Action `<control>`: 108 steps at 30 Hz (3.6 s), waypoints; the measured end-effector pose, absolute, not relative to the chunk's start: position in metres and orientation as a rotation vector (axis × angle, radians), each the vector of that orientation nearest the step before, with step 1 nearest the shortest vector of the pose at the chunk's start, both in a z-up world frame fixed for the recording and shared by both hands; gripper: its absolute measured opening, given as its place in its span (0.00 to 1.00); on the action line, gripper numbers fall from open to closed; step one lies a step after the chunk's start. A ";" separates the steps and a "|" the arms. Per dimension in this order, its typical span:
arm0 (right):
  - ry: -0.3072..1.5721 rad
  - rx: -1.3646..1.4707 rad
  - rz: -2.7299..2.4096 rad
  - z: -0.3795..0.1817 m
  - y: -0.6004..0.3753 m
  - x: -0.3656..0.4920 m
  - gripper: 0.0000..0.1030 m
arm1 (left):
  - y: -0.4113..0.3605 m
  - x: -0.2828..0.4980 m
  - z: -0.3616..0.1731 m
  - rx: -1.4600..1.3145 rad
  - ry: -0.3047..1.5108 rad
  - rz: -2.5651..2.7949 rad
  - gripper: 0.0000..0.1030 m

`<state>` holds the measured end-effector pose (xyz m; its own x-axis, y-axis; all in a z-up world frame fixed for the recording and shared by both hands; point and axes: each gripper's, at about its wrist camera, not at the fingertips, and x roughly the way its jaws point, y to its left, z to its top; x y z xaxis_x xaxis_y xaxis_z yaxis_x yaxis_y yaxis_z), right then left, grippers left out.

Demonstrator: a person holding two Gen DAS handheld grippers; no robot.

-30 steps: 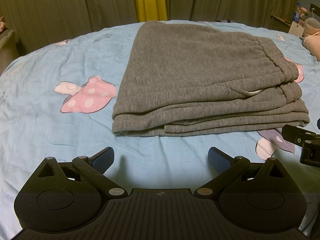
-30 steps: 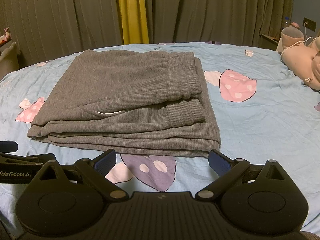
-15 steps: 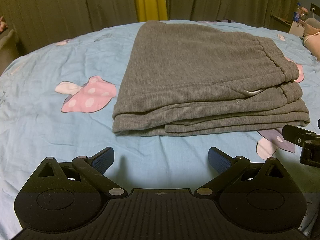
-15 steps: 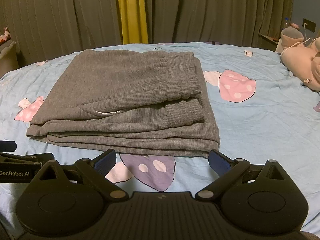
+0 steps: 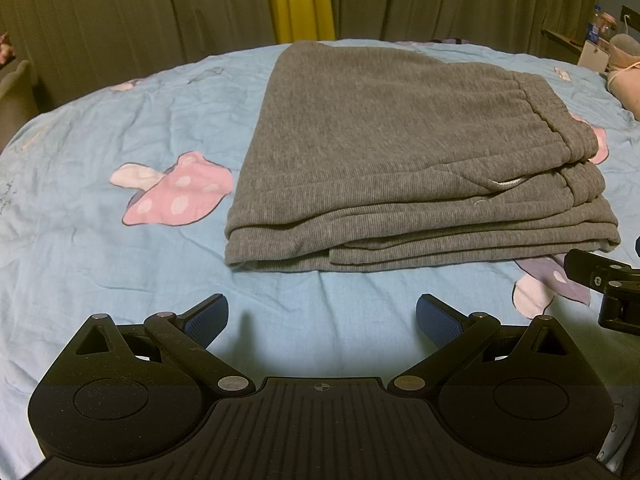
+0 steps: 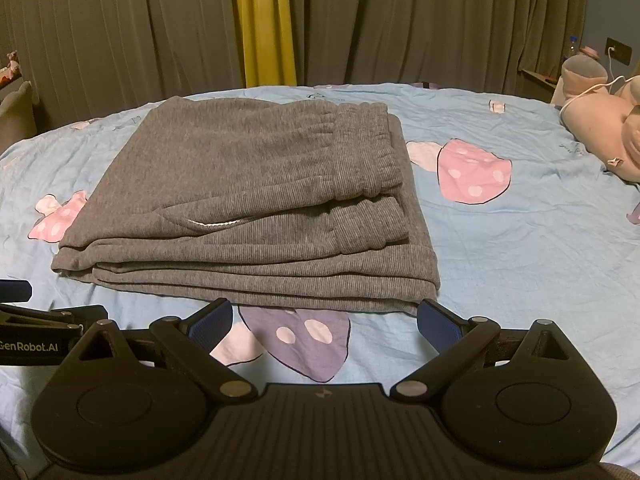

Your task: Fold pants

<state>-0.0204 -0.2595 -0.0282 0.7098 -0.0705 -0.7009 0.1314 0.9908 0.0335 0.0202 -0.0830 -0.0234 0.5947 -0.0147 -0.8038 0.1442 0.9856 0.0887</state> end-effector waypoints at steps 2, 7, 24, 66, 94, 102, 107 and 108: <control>0.774 0.082 -0.113 -0.028 -0.259 -0.020 0.96 | -0.083 0.020 -0.023 0.148 0.929 -0.093 1.00; 0.774 0.078 -0.115 -0.028 -0.259 -0.021 0.96 | -0.082 0.020 -0.023 0.145 0.928 -0.096 1.00; 0.776 0.071 -0.116 -0.029 -0.258 -0.021 0.96 | -0.083 0.021 -0.022 0.142 0.927 -0.097 1.00; 0.786 0.063 -0.113 -0.034 -0.258 -0.020 0.96 | -0.083 0.021 -0.023 0.146 0.931 -0.098 1.00; 0.789 0.057 -0.115 -0.035 -0.257 -0.020 0.96 | -0.083 0.021 -0.024 0.149 0.932 -0.101 1.00; 0.790 0.054 -0.117 -0.035 -0.257 -0.020 0.96 | -0.083 0.020 -0.024 0.149 0.932 -0.102 1.00; 0.788 0.053 -0.117 -0.035 -0.257 -0.020 0.96 | -0.083 0.020 -0.024 0.149 0.932 -0.102 1.00; 0.788 0.052 -0.117 -0.035 -0.257 -0.020 0.96 | -0.083 0.020 -0.024 0.149 0.934 -0.104 1.00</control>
